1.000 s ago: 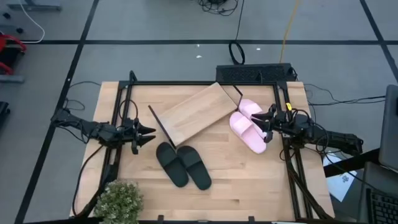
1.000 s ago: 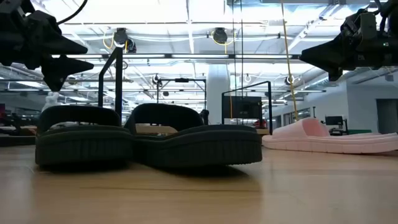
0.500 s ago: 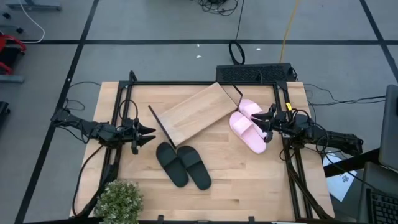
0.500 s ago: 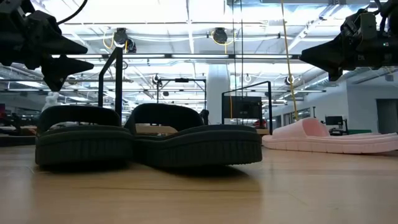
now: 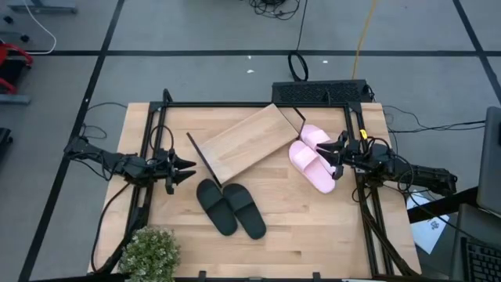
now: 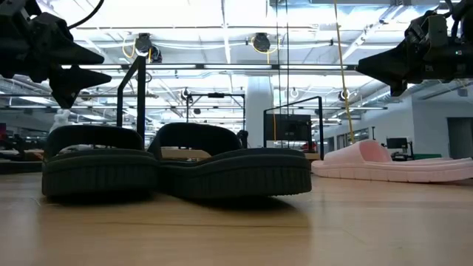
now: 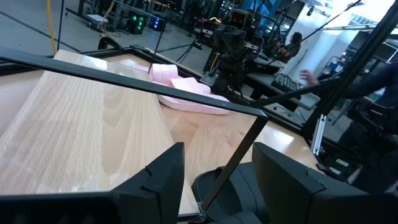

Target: Pick and place slides into the shelf

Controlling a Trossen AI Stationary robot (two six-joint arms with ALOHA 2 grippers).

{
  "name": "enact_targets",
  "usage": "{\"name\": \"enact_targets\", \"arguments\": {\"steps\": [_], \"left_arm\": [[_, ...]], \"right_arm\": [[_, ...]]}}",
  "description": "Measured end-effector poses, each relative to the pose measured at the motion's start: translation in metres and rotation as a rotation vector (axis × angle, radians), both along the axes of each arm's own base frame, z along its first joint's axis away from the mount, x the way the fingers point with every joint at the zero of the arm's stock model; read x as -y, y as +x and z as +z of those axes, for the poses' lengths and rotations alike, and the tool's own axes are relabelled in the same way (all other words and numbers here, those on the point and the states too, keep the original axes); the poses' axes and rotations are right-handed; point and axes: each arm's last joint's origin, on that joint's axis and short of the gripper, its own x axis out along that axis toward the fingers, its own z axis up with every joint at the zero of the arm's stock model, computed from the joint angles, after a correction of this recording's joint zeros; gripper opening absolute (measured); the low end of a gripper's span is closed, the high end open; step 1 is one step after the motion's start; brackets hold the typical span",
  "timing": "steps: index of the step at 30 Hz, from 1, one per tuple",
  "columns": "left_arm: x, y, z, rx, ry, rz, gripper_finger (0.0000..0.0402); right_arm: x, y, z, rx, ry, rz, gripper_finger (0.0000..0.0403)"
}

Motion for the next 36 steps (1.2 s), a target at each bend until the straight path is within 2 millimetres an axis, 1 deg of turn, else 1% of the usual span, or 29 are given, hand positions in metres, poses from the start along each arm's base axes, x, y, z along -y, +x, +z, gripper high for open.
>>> {"name": "enact_targets", "arguments": {"steps": [32, 36], "left_arm": [[0.0000, 0.0000, 0.0000, 0.000, 0.000, 0.000, 0.0184], [0.0000, 0.0000, 0.0000, 0.000, 0.000, 0.000, 0.0184]], "right_arm": [[0.0000, 0.0000, 0.0000, 0.000, 0.000, 0.000, 0.0086], [-0.0001, -0.0002, 0.0024, 0.029, 0.011, 0.002, 0.0086]]}}
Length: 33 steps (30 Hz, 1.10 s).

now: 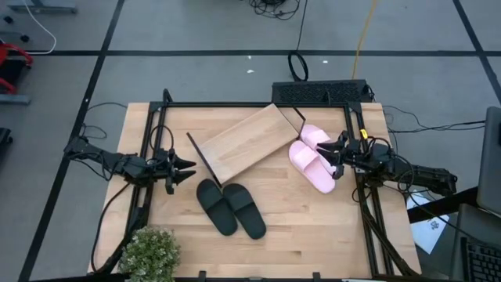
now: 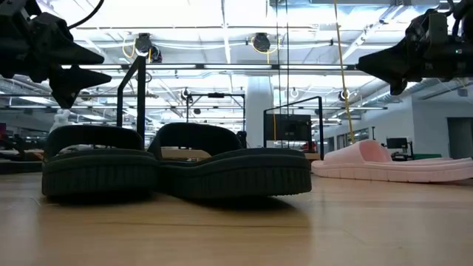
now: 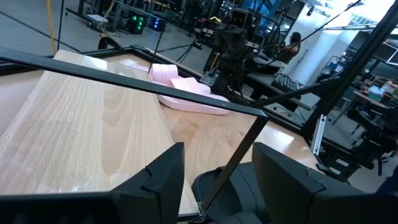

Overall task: Pick and place slides into the shelf
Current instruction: Put the left black slide on the shelf

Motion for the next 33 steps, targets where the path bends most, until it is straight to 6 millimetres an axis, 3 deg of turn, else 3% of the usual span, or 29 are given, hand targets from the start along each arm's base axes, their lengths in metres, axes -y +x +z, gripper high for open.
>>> {"name": "enact_targets", "arguments": {"steps": [13, 17, 21, 25, 33], "left_arm": [[0.000, 0.000, 0.000, 0.000, 0.000, 0.000, 0.0184], [-0.001, 0.000, 0.000, -0.004, 0.047, 0.021, 0.0184], [-0.001, 0.000, 0.000, -0.010, 0.093, 0.022, 0.0184], [-0.001, 0.000, 0.000, 0.000, 0.021, 0.027, 0.0184], [-0.001, 0.000, 0.007, 0.096, -0.231, 0.038, 0.0184]], "right_arm": [[-0.001, -0.006, 0.027, 0.402, 0.383, 0.112, 0.0086], [-0.003, -0.015, 0.045, 0.593, 0.307, 0.147, 0.0086], [-0.005, -0.030, 0.065, 0.825, 0.124, 0.140, 0.0086], [-0.008, -0.044, 0.077, 1.009, 0.004, 0.147, 0.0086], [-0.007, -0.030, 0.076, 0.942, -0.027, 0.172, 0.0086]]}}
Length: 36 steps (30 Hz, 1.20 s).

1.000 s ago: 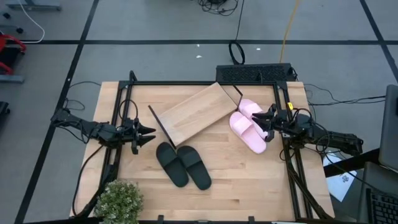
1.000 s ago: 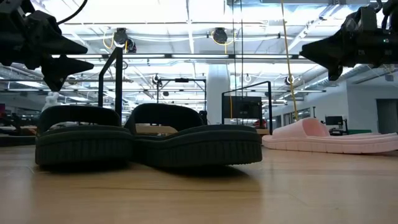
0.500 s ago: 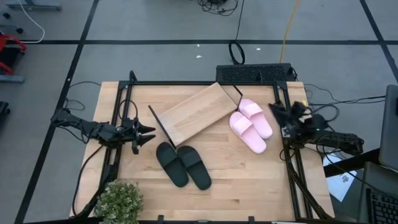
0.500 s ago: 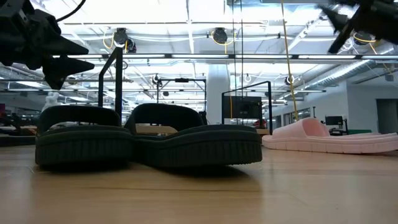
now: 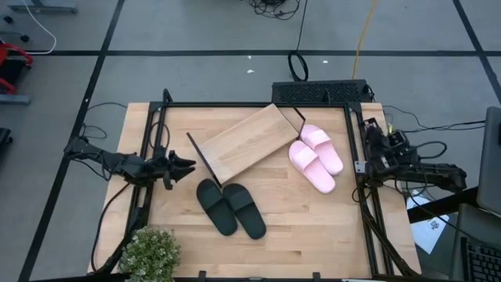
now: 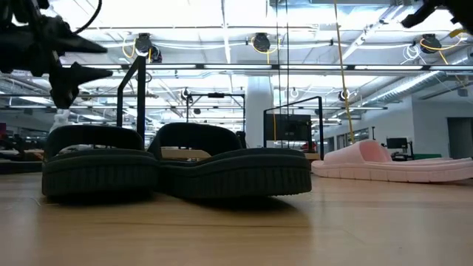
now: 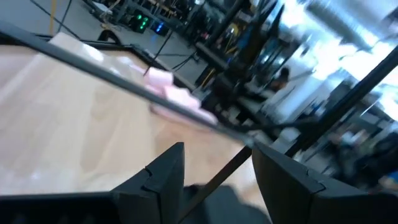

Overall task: Pick and place slides into the shelf
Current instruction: Put the left black slide on the shelf

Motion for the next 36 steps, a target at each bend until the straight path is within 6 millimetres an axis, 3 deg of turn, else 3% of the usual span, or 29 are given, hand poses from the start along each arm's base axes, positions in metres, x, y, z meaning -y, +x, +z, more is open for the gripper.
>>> {"name": "enact_targets", "arguments": {"steps": [5, 9, 16, 21, 28, 36], "left_arm": [[0.000, -0.001, 0.013, 0.140, -0.105, -0.011, 0.0184], [0.000, -0.004, 0.032, 0.246, -0.097, -0.043, 0.0184], [-0.007, -0.027, 0.105, 0.380, 0.080, -0.034, 0.0184], [-0.008, -0.035, 0.163, 0.318, 0.189, -0.060, 0.0184], [0.016, 0.003, 0.235, 0.093, 0.287, -0.145, 0.0184], [0.064, 0.061, 0.290, -0.186, 0.308, -0.205, 0.0184]], "right_arm": [[0.002, 0.010, 0.007, -0.042, 0.024, -0.010, 0.0086], [0.003, 0.014, 0.023, -0.032, 0.018, -0.009, 0.0086], [0.001, 0.024, 0.069, -0.037, -0.142, -0.009, 0.0086], [-0.001, 0.037, 0.111, -0.114, -0.286, -0.003, 0.0086], [0.001, 0.058, 0.163, -0.308, -0.406, -0.037, 0.0086], [0.007, 0.090, 0.185, -0.623, -0.454, -0.088, 0.0086]]}}
